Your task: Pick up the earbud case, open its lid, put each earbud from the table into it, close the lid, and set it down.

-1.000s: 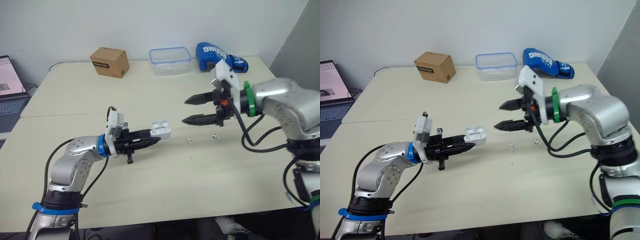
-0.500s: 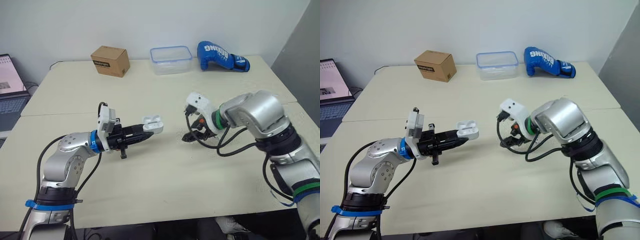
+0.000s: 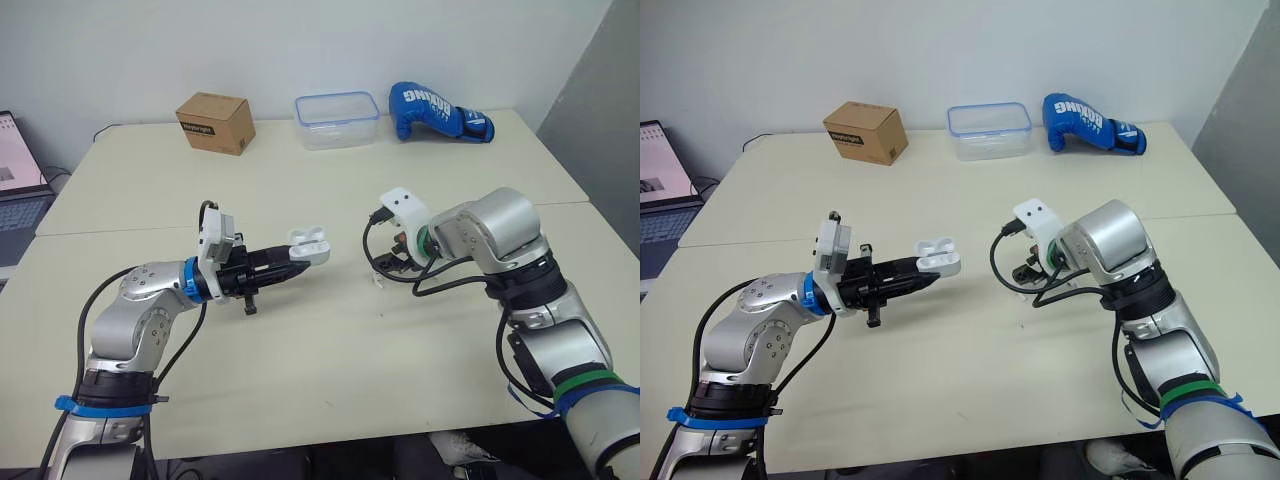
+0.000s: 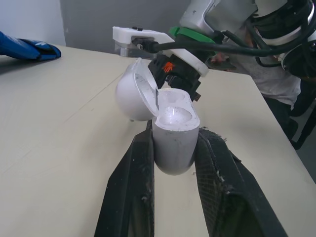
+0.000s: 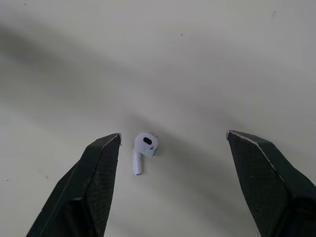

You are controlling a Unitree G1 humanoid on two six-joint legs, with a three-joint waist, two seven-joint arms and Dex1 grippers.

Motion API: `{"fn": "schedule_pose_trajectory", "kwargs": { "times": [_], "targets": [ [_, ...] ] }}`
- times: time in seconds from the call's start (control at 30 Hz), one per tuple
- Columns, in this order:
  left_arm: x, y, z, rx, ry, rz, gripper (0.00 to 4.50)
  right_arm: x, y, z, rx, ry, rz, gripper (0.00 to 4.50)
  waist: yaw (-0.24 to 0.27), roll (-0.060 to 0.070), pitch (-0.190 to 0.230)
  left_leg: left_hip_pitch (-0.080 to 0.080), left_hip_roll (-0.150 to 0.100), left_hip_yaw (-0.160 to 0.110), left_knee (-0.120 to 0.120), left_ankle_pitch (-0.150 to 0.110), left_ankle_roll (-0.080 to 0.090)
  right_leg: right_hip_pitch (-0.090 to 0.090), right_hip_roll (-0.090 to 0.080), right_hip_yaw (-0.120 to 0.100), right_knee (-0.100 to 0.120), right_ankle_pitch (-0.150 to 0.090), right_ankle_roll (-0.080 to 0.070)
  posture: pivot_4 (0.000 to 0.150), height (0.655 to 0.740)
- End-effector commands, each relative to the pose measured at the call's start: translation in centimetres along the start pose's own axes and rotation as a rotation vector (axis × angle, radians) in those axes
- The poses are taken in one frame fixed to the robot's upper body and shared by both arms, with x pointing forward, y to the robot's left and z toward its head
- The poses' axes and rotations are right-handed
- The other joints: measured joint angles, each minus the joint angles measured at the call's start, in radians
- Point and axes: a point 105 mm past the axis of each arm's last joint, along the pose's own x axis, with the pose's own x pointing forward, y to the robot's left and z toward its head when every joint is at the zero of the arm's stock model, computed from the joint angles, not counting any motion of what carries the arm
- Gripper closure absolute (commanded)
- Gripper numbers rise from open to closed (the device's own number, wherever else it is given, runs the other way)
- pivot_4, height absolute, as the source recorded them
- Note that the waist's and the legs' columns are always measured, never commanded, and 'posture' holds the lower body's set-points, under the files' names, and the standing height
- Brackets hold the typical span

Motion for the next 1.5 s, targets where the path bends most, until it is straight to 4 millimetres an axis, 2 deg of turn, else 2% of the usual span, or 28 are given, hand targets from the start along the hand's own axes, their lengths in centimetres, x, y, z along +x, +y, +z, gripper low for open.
{"fn": "schedule_pose_trajectory", "kwargs": {
  "times": [0.03,0.4,0.8,0.9,1.0,1.5],
  "targets": [
    [0.0,-0.2,0.6,0.037,-0.011,0.000,3.71,-0.1,0.4,0.3,0.004,-0.018,0.012,0.94,-0.003,0.000,0.000,0.000,0.000,0.000,0.000,0.000,0.000,0.000,0.000,0.000,0.000,0.000,0.000,0.150,0.7307],
    [0.0,-0.4,0.5,0.031,-0.008,0.003,3.71,1.5,0.6,-1.4,0.016,0.048,-0.025,0.94,-0.008,0.000,0.000,0.000,0.000,0.000,0.000,0.000,0.000,0.000,0.000,0.000,0.000,0.000,0.000,0.150,0.7307],
    [0.0,-0.4,0.4,0.031,-0.005,0.005,3.71,2.3,1.2,-1.7,0.009,0.066,-0.030,0.94,-0.010,0.000,-0.001,0.001,0.000,0.000,0.000,0.000,0.000,0.000,0.000,0.000,0.001,0.000,0.000,0.150,0.7307],
    [0.0,-0.4,0.4,0.032,-0.003,0.006,3.71,2.4,1.3,-1.6,0.002,0.062,-0.030,1.52,-0.010,0.000,-0.001,0.001,0.000,0.000,0.000,0.000,0.000,0.000,0.000,0.001,0.001,0.000,0.000,0.150,0.7307],
    [0.0,-0.4,0.4,0.032,-0.001,0.007,3.71,2.5,1.5,-1.5,-0.007,0.058,-0.023,2.52,-0.011,0.000,-0.001,0.001,0.000,0.000,0.000,0.000,0.000,0.000,0.000,0.001,0.000,0.000,0.000,0.150,0.7307],
    [-0.1,-0.6,0.2,0.032,0.005,0.005,3.71,2.7,2.2,-1.4,-0.035,0.046,-0.003,2.52,-0.012,0.001,-0.001,0.001,0.000,0.001,0.000,0.000,0.000,0.000,0.000,0.001,0.000,0.000,0.000,0.150,0.7307]
  ]
}}
